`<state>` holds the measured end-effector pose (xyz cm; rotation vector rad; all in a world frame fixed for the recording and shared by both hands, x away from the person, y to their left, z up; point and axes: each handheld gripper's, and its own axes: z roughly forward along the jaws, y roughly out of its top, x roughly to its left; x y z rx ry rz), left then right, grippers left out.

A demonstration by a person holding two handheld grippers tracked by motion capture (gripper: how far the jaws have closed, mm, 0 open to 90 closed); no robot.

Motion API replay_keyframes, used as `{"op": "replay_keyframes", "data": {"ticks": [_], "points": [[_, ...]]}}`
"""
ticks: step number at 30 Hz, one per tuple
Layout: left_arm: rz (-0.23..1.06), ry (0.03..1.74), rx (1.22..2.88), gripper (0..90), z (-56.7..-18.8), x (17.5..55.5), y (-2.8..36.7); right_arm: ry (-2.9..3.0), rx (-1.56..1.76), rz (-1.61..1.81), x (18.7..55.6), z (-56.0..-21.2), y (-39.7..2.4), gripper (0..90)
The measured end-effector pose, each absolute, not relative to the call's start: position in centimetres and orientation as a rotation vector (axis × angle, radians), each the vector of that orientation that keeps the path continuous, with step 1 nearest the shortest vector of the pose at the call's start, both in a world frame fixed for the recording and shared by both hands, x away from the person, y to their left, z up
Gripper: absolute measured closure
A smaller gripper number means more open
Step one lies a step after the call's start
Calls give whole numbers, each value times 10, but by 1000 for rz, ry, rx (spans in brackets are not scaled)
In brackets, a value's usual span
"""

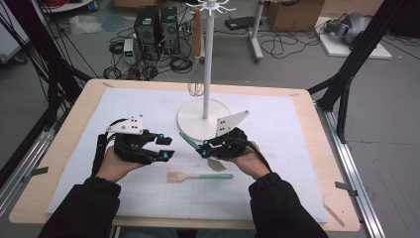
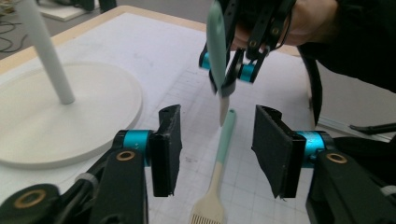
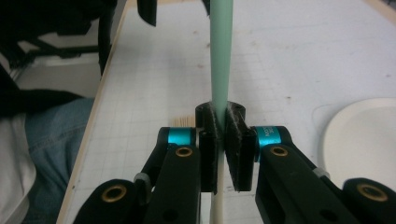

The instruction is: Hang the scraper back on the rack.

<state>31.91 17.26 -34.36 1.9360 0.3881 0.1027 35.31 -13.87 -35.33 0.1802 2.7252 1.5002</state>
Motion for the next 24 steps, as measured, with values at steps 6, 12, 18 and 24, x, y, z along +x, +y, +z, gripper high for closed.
{"op": "replay_keyframes", "data": {"ticks": [6,12,18,24], "points": [[147,442,1921,414,-348,315,184,2684,235,1545,356,-350,-146,843],[154,471,1908,379,-352,314,191,2660,259,1572,359,-347,-152,842],[190,495,1909,361,-354,311,197,2632,290,1586,360,-344,-158,843],[218,510,1904,339,-353,308,203,2600,324,1619,362,-340,-165,843]]}}
